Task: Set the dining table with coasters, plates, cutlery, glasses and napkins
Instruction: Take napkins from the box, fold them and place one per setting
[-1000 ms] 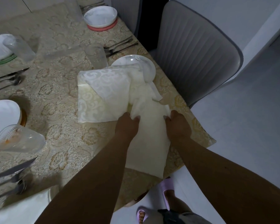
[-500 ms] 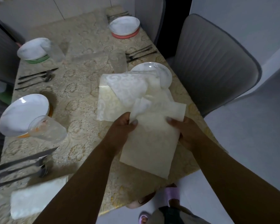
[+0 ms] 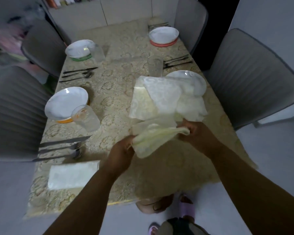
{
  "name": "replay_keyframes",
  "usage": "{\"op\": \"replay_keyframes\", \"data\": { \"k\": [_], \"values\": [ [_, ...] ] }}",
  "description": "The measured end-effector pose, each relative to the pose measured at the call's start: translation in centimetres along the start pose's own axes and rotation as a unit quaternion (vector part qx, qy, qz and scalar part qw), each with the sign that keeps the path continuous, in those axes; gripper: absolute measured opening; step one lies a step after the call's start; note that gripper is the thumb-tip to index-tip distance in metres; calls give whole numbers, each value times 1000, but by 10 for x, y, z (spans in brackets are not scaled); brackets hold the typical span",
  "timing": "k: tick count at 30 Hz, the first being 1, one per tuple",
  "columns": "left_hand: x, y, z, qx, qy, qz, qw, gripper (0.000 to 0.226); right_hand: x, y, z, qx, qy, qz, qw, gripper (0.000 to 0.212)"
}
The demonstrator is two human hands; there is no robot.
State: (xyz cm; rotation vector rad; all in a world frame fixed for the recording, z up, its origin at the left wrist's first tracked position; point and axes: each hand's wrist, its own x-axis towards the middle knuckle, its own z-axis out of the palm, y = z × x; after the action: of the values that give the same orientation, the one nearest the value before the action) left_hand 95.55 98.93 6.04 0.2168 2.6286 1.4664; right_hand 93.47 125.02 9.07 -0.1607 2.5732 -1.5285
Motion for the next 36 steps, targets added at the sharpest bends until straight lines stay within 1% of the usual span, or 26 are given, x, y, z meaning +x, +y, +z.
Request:
{"op": "replay_keyframes", "data": {
  "k": [2, 4, 5, 7, 9, 10, 11, 12, 14, 15, 16, 18, 19, 22, 25, 27, 29, 31, 32, 33, 34, 36],
  "values": [
    [-26, -31, 19, 85, -18, -26, 996, 30, -17, 25, 11, -46, -76, 6, 996, 20],
    [-46, -51, 34, 126, -49, -21, 991, 32, -30, 47, 21, -96, -150, 31, 984, 20],
    [-52, -54, 38, 128, -62, -31, 989, 33, -36, 54, 24, -128, -180, 41, 975, 22],
    [-59, -51, 41, 84, -67, -76, 991, 40, -45, 54, 24, -162, -233, 70, 956, 32],
    [-63, -49, 44, 61, -33, -84, 994, 43, -51, 46, 17, -135, -269, 105, 948, 41],
    [-64, -48, 45, 52, -3, -85, 995, 41, -52, 43, 13, -120, -267, 115, 949, 40],
    [-63, -44, 46, 37, 35, -96, 994, 36, -52, 42, 11, -107, -241, 121, 957, 38],
    [-61, -41, 48, 24, 76, -117, 990, 30, -50, 43, 11, -93, -192, 127, 969, 33],
    [-57, -31, 50, 21, 131, -171, 976, 16, -43, 48, 15, -58, -66, 149, 985, 18],
    [-55, -27, 51, 24, 139, -207, 968, 12, -39, 51, 19, -53, -18, 168, 984, 10],
    [-55, -24, 52, 26, 137, -244, 960, 18, -35, 54, 23, -58, 6, 190, 980, 6],
    [-53, -26, 54, 30, 131, -293, 947, 36, -31, 58, 33, -85, 5, 225, 971, 11],
    [-53, -27, 55, 37, 127, -307, 943, 38, -31, 58, 38, -98, -7, 235, 967, 17],
    [-52, -25, 56, 69, 88, -314, 943, 23, -36, 57, 47, -123, -19, 249, 960, 29],
    [-52, -20, 57, 33, 91, -317, 944, 15, -39, 53, 46, -120, -1, 260, 958, 31],
    [-52, -18, 59, -33, 95, -341, 934, 13, -39, 50, 47, -72, 0, 282, 957, 28],
    [-52, -15, 62, -107, 87, -363, 922, 13, -39, 46, 49, 26, -11, 325, 945, 26],
    [-54, -10, 65, -182, 82, -376, 905, 24, -42, 44, 47, 117, -31, 364, 924, 24],
    [-55, -9, 66, -203, 79, -379, 899, 29, -44, 44, 45, 135, -41, 375, 916, 23],
    [-57, -9, 67, -201, 75, -380, 900, 32, -46, 45, 44, 120, -51, 379, 916, 22],
    [-58, -11, 67, -176, 68, -378, 906, 35, -47, 48, 43, 72, -58, 373, 923, 21],
    [-59, -17, 68, -86, 43, -371, 923, 37, -48, 57, 43, -32, -63, 347, 935, 21]
  ]
}}
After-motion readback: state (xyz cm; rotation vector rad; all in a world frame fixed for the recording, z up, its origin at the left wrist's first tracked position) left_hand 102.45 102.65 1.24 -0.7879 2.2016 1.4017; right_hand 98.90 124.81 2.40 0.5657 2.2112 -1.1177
